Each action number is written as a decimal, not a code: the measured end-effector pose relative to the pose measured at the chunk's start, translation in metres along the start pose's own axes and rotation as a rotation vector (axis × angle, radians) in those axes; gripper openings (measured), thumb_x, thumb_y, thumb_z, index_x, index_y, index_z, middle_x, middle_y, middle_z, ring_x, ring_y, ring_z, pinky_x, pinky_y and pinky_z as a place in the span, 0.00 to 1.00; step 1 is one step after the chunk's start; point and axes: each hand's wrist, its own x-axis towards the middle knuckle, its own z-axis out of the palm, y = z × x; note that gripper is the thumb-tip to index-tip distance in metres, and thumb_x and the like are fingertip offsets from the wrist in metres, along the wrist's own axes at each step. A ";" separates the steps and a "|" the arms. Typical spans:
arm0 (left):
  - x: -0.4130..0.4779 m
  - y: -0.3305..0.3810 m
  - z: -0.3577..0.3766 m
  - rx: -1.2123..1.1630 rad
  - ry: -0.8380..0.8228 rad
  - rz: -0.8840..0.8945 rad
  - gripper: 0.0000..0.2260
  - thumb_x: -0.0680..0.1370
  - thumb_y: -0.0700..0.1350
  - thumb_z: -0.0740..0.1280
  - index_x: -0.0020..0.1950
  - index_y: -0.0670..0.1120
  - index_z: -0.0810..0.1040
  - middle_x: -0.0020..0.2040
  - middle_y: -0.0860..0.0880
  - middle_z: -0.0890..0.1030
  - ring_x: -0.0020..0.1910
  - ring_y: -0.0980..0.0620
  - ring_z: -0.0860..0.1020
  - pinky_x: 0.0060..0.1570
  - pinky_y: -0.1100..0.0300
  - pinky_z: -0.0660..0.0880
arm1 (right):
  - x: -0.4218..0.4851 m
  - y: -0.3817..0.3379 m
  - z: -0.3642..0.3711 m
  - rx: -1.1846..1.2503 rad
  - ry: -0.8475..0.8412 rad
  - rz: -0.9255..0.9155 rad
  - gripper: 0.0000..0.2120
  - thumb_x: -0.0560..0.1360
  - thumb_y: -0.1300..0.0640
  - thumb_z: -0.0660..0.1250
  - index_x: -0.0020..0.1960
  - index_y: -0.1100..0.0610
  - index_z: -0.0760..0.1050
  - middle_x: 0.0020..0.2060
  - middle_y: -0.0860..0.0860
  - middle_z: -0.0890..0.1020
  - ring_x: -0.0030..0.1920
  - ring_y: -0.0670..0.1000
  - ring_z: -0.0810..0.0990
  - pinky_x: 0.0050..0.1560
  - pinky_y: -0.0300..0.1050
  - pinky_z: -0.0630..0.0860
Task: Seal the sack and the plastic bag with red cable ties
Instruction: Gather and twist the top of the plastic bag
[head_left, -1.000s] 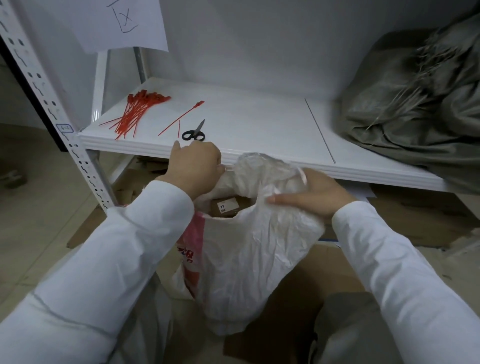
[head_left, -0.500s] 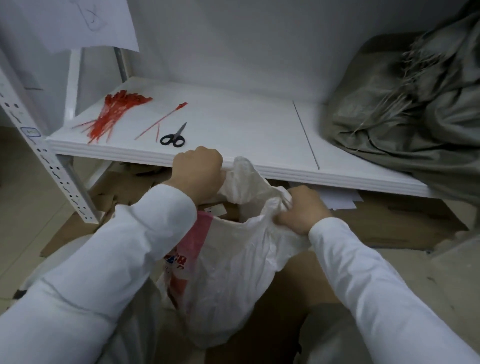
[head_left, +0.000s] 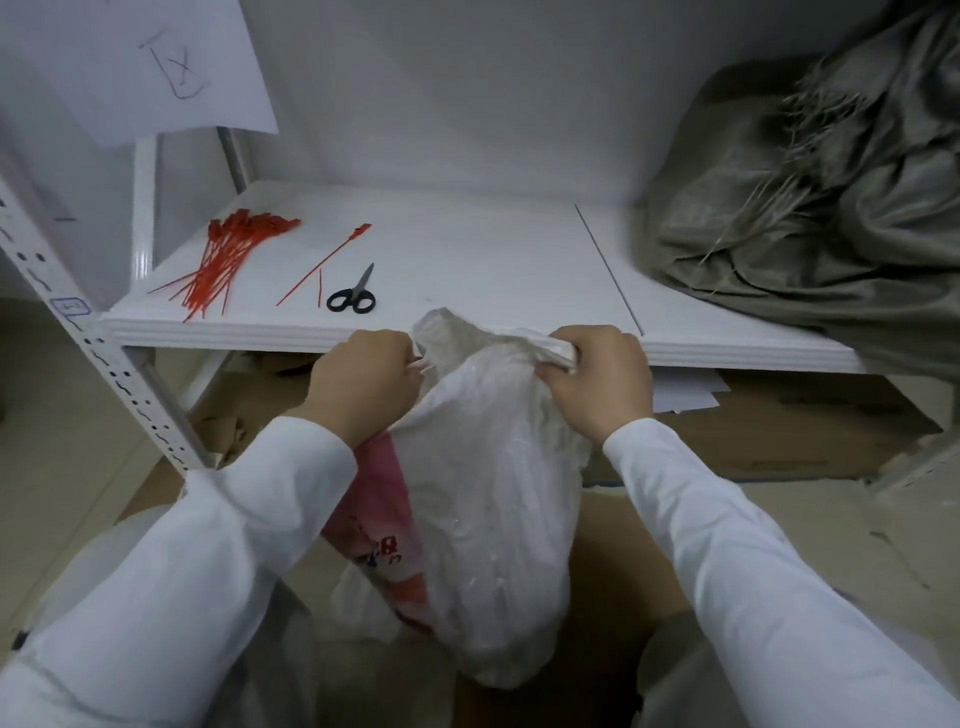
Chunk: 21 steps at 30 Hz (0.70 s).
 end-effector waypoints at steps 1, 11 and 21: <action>0.002 -0.008 -0.005 -0.071 0.016 -0.032 0.16 0.77 0.50 0.63 0.31 0.47 0.67 0.33 0.47 0.73 0.39 0.41 0.74 0.36 0.56 0.66 | 0.007 -0.005 0.001 0.040 0.022 -0.021 0.05 0.69 0.57 0.70 0.35 0.50 0.77 0.35 0.50 0.82 0.42 0.56 0.78 0.39 0.46 0.72; -0.020 -0.039 -0.043 -0.821 -0.152 -0.267 0.08 0.79 0.38 0.62 0.41 0.36 0.75 0.27 0.45 0.79 0.24 0.50 0.79 0.23 0.57 0.78 | 0.038 -0.003 0.016 0.234 0.124 0.318 0.25 0.68 0.53 0.73 0.64 0.53 0.71 0.59 0.52 0.77 0.61 0.55 0.75 0.56 0.45 0.70; -0.018 -0.042 -0.039 -0.943 0.001 -0.320 0.08 0.80 0.39 0.59 0.48 0.36 0.74 0.35 0.39 0.79 0.24 0.51 0.80 0.34 0.50 0.81 | -0.006 -0.014 -0.021 0.387 -0.384 0.490 0.54 0.64 0.32 0.71 0.78 0.51 0.47 0.74 0.54 0.64 0.70 0.58 0.67 0.45 0.48 0.70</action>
